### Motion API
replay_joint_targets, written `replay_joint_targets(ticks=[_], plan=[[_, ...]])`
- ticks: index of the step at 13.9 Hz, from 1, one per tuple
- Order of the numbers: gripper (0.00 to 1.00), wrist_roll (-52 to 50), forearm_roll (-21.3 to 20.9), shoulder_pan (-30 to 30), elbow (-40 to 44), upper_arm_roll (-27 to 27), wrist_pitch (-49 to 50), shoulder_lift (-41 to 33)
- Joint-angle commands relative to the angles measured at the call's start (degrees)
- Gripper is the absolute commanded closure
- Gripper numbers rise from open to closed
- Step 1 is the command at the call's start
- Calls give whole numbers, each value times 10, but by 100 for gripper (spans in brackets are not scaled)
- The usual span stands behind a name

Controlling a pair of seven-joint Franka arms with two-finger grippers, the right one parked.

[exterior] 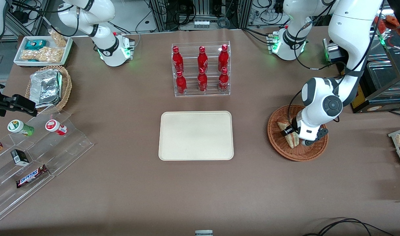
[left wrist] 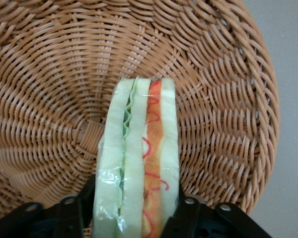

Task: Place sandwich from basket to tray
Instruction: 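Close the left gripper on the sandwich wedge, then lift the sandwich and carry it with the left gripper over the tray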

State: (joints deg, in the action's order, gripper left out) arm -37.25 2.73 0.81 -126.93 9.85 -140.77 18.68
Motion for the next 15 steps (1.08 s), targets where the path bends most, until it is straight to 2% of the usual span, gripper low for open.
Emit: replay_joint_targets(ticks=[1, 5, 8, 11, 15], plan=[[100, -12, -4, -5, 9, -5, 60, -46], [100, -16, -5, -12, 74, -2, 172, -88], [100, 8, -5, -74, 91, 4, 180, -107], [100, -7, -7, -188, 132, 6, 177, -41], [100, -47, -7, -292, 256, 5, 176, 103]])
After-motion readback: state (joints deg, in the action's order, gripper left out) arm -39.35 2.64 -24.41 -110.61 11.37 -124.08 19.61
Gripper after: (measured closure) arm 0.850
